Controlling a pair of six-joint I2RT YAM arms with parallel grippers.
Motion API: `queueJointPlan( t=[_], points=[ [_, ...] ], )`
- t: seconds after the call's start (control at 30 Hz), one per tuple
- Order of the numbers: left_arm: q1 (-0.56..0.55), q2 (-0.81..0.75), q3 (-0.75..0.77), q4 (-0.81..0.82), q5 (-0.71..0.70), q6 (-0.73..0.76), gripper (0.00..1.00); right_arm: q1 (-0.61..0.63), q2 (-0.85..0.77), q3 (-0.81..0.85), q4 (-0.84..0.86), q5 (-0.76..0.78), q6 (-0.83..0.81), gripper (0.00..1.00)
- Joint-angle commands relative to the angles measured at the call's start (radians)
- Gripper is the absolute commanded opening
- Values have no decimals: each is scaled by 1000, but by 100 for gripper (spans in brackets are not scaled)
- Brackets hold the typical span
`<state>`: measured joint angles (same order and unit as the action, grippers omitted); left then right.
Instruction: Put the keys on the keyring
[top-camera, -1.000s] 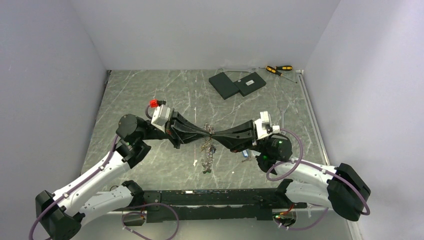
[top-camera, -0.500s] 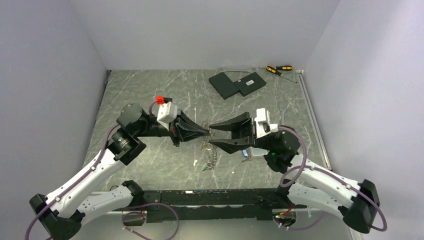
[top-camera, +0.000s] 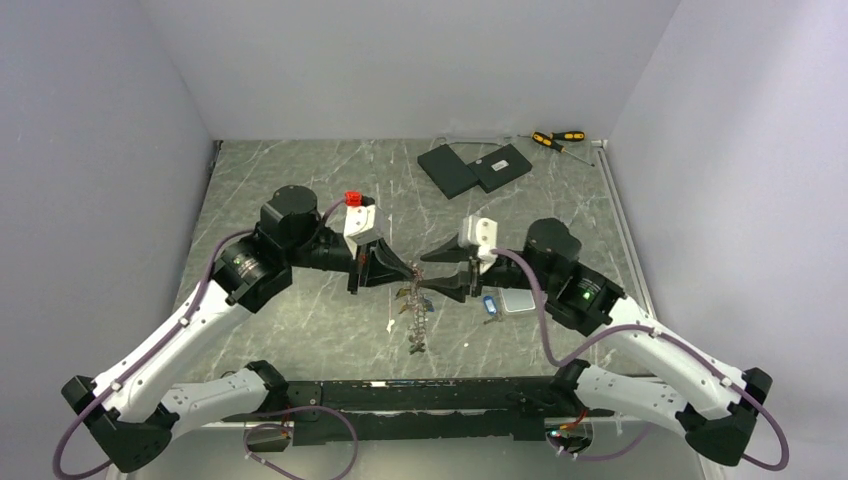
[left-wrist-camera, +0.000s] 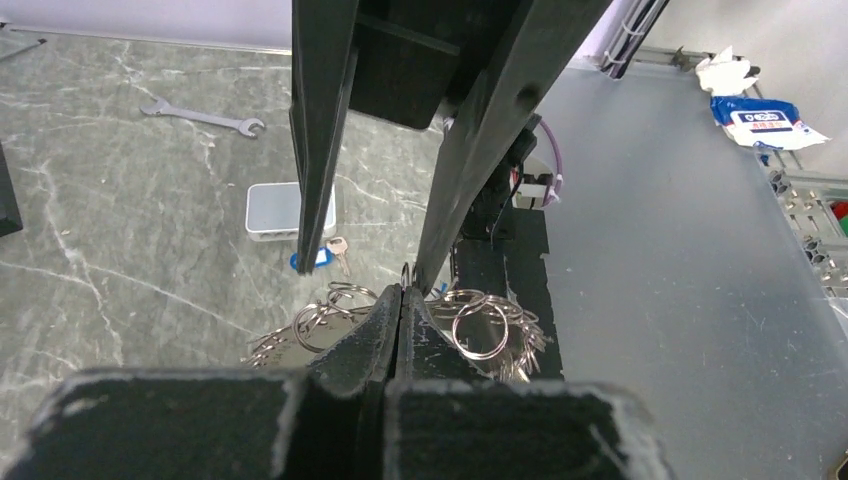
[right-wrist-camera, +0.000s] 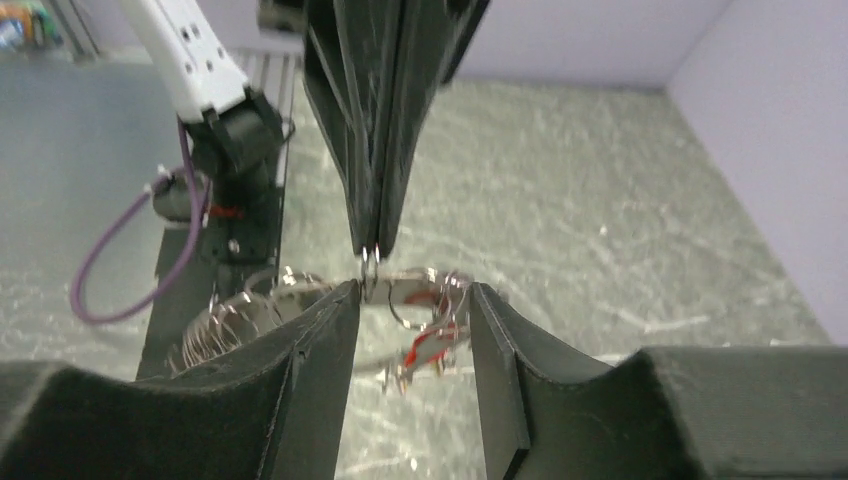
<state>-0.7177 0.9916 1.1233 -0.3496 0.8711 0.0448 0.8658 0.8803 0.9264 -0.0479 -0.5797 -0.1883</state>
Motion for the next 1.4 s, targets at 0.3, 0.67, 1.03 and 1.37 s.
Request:
queueJointPlan(
  t=[0.3,0.67,1.03,1.37],
  points=[
    [-3,65,149,-274,-65,180,0,4,68,67,-176,-45,-94,38],
    [-2,48,88,-206,-89,141,0,4,85,64,-124,-31,-57,38],
    [-3,42,70,-166,-83,118,0,4,112,57,-73,-65,-12,29],
    [-3,39,74,-163,-81,113,0,4,107,43,-64,-107,-31,0]
  ],
)
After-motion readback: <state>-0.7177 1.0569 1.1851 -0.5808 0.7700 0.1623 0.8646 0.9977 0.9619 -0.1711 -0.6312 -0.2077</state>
